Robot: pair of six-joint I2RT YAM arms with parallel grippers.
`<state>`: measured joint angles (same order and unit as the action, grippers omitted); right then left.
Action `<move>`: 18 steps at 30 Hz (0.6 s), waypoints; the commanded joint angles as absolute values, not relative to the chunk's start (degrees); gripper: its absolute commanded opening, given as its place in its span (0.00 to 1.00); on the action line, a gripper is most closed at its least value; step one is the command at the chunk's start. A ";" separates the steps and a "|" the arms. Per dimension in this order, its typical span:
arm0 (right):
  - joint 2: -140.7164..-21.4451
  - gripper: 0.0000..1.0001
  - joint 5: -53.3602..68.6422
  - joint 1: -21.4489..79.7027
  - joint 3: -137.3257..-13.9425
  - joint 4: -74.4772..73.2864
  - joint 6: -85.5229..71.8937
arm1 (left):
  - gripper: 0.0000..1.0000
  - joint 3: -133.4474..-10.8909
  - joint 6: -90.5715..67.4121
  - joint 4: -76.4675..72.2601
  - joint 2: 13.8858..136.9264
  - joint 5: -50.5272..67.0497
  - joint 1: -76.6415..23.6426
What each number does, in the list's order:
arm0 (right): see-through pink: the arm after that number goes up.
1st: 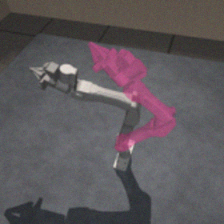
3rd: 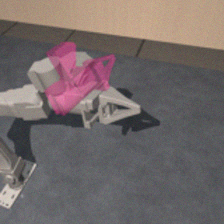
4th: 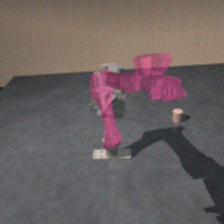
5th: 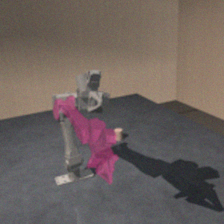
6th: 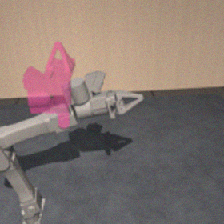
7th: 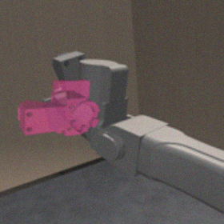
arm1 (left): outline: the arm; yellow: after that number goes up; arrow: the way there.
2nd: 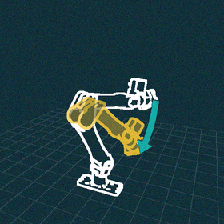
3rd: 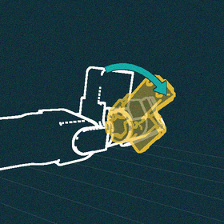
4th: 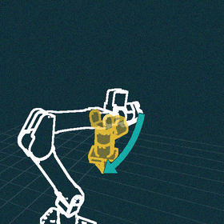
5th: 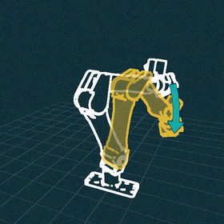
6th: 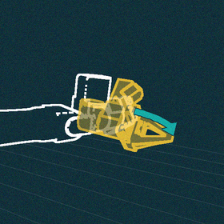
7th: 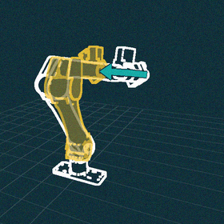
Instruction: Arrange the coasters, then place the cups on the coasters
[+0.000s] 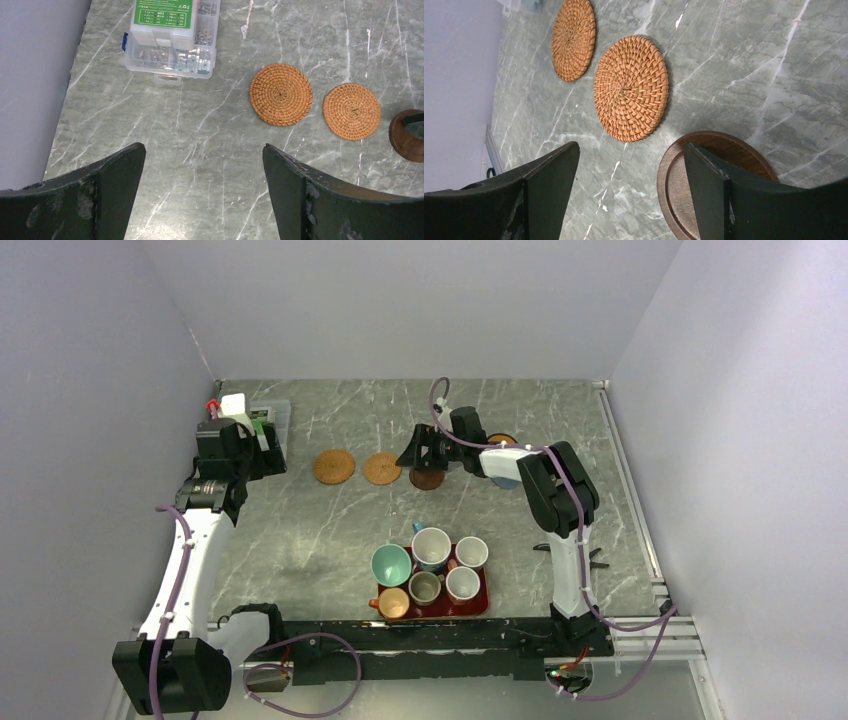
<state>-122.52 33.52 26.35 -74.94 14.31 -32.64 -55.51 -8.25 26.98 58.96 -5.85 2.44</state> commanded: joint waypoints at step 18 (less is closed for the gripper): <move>-120.75 0.83 30.83 26.56 -77.85 10.25 -29.49 | 0.93 -56.00 -8.92 25.42 60.05 -5.64 2.37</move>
<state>-122.39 31.90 26.63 -75.83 13.06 -31.66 -55.51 -8.25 26.96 60.05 -5.85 2.42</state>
